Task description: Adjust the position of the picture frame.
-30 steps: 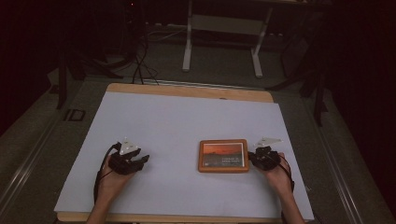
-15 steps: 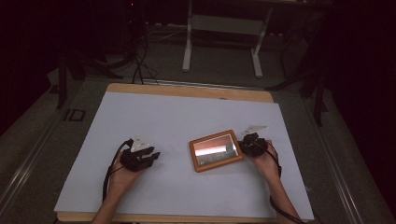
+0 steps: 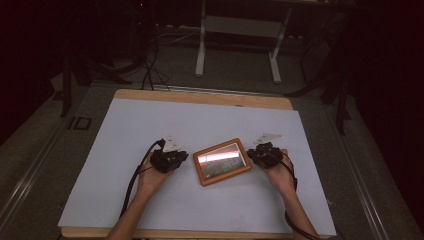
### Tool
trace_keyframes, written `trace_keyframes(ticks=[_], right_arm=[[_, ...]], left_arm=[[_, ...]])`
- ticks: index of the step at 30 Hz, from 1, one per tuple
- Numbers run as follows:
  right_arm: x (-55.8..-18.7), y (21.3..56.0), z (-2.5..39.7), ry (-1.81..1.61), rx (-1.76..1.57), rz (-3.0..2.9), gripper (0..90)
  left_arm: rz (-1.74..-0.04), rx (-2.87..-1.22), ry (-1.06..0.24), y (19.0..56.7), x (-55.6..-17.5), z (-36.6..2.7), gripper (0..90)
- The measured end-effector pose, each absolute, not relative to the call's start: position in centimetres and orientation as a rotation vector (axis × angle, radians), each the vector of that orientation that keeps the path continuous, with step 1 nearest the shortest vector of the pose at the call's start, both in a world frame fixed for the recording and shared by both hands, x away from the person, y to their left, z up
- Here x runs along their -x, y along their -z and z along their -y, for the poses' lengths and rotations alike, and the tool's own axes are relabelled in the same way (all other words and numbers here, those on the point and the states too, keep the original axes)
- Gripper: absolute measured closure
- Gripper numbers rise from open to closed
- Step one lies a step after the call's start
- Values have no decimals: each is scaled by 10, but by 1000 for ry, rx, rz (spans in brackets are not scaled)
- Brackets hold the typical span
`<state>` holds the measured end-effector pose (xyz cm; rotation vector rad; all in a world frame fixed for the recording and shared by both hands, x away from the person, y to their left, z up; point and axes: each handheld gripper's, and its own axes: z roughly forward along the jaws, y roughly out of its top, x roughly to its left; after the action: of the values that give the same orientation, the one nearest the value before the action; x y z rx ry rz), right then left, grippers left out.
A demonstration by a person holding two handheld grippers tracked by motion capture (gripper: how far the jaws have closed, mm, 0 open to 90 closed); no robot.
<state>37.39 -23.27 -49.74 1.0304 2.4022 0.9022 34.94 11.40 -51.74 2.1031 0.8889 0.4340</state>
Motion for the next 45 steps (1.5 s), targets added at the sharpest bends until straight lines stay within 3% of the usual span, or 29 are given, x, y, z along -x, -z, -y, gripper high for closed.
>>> trace_keyframes(ticks=[8, 16, 22, 39, 45], right_arm=[[-332, 482, 256, -1005, -1104, -2346, 583], [-302, 489, 251, -1150, -1196, -2380, 434], [-301, 505, 233, -1208, -1352, -2382, 311], [-317, 520, 221, -1330, -1656, -2283, 334], [-321, 515, 225, -1367, -1706, -2223, 352]], left_arm=[[-883, -2107, -435, 517, -364, -103, 885], [-829, -2118, -416, 518, -371, -83, 797], [-800, -2103, -355, 520, -378, -73, 731], [-767, -2049, -163, 524, -399, -54, 517], [-757, -2053, -141, 524, -402, -52, 513]])
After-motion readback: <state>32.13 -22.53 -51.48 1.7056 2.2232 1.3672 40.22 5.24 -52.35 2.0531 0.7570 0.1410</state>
